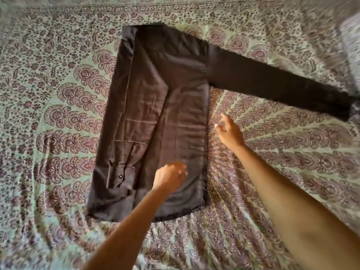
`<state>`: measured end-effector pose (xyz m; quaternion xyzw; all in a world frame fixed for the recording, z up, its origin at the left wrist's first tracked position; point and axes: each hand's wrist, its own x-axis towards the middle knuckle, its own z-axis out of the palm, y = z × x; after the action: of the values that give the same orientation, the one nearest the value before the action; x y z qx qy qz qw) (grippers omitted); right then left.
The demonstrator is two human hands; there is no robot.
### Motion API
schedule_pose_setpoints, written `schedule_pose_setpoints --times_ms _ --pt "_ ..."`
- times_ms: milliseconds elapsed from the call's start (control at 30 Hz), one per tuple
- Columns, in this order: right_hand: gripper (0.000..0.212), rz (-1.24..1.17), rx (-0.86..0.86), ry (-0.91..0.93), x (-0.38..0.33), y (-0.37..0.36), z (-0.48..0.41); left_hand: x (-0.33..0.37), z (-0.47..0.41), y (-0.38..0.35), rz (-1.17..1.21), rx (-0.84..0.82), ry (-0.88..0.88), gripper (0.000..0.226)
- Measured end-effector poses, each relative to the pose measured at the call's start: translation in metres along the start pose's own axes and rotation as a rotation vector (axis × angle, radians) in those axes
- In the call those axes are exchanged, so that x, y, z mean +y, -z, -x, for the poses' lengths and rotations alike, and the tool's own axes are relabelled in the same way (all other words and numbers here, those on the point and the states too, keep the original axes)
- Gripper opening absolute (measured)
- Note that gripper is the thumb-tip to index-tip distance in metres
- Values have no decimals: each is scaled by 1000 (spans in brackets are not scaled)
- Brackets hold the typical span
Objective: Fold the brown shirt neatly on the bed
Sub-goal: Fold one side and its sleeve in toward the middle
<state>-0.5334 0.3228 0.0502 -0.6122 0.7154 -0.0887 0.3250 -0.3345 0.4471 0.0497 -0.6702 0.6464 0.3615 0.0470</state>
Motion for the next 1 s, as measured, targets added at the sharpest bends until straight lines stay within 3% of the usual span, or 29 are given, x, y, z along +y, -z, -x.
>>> schedule_pose_setpoints --times_ms 367,500,733,833,1000 --pt "44 -460 -93 -129 7 9 -68 67 -22 -79 -46 -17 245 70" --pt "45 -623 -182 -183 -2 -5 -102 67 -15 -81 -26 31 189 63" --pt "45 -937 -226 -317 -22 -13 -150 23 -5 -44 189 -42 -137 48" --pt "44 -960 -186 -336 -30 -11 -172 21 -1 -36 326 92 -111 42" --pt "12 -854 69 -231 -61 -12 -183 13 5 -31 451 308 37 17"
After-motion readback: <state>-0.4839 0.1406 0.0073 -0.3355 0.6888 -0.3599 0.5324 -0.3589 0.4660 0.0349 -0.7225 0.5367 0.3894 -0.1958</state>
